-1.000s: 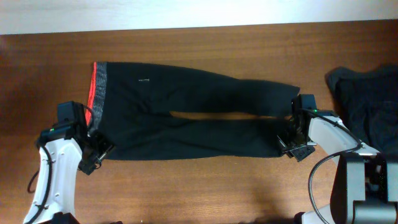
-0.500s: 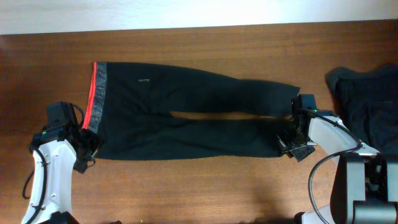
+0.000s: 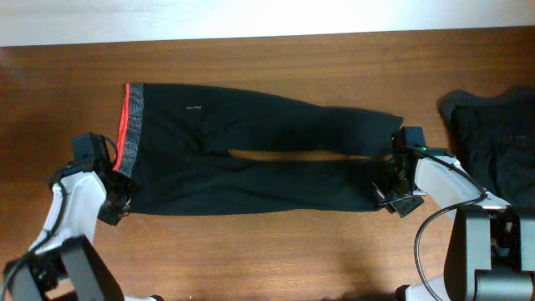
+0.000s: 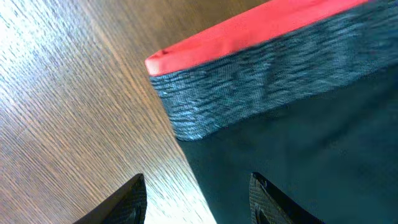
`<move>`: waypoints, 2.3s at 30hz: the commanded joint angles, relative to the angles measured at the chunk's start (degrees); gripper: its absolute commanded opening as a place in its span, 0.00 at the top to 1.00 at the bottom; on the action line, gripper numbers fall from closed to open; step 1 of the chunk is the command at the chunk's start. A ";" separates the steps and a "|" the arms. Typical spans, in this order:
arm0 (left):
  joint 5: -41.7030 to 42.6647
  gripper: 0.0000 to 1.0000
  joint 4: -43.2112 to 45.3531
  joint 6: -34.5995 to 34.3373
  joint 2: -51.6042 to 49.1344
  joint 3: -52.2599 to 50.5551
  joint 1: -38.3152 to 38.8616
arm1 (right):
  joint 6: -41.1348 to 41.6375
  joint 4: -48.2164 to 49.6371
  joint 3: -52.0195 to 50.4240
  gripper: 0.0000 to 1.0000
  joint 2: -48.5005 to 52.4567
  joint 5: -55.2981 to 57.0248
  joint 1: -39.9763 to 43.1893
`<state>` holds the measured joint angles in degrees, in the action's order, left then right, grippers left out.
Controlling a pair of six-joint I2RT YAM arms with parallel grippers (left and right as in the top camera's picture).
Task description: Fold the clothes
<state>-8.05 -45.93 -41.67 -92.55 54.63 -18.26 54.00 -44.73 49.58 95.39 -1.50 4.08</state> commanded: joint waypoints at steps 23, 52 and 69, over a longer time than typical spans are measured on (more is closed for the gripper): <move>-1.95 0.36 6.95 -2.64 -4.13 -1.51 -2.69 | -1.20 0.70 -1.27 0.81 -0.44 1.11 0.15; -1.20 0.46 11.56 -2.71 -4.26 -5.22 -2.69 | -1.20 0.72 -1.27 0.81 -0.44 0.68 0.15; 2.95 1.00 12.46 0.09 -4.09 -4.94 -2.69 | -1.27 0.92 -1.03 0.96 -0.46 2.21 0.17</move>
<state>-8.40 -33.36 -43.90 -95.96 50.09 -20.62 52.36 -43.83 49.36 95.18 -1.50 4.08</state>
